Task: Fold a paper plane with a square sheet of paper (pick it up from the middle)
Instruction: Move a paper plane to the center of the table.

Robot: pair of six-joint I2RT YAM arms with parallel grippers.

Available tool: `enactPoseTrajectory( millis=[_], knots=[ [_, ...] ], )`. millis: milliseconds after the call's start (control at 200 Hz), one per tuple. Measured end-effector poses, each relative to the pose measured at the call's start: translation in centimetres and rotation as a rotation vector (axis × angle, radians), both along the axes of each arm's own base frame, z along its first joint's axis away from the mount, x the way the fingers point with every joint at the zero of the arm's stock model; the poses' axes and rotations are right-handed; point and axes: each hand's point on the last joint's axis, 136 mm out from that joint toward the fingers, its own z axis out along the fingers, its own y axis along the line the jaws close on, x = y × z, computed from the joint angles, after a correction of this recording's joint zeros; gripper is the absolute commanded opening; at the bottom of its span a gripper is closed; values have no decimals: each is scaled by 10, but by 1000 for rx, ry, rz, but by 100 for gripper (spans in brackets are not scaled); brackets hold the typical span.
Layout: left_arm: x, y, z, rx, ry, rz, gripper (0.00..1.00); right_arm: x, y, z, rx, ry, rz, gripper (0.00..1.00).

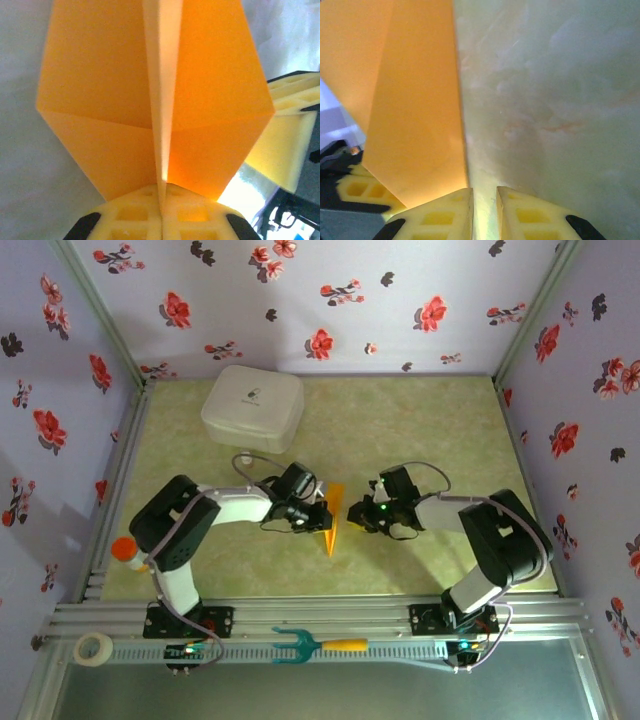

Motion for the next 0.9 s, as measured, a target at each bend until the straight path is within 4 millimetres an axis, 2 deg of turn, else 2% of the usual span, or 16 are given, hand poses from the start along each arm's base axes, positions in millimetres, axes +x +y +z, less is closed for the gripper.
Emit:
enactPoseTrajectory(
  millis=[170,270,395,565,690,905],
  knots=[
    [21,12,38,150,-150,41,6,2,-9,8,-38,-36,-23,21],
    [28,20,48,242,-201,53,5,2,-12,6,-57,-34,-32,21],
    [27,37,42,385,-208,57,4,2,-15,5,-70,-32,-38,21],
    [18,53,19,532,-175,24,4,3,-15,7,-69,-39,-41,21],
    [13,58,9,575,-155,10,5,2,-15,6,-72,-34,-41,21],
    [12,58,8,582,-152,7,6,2,-15,6,-72,-34,-41,22]
  ],
)
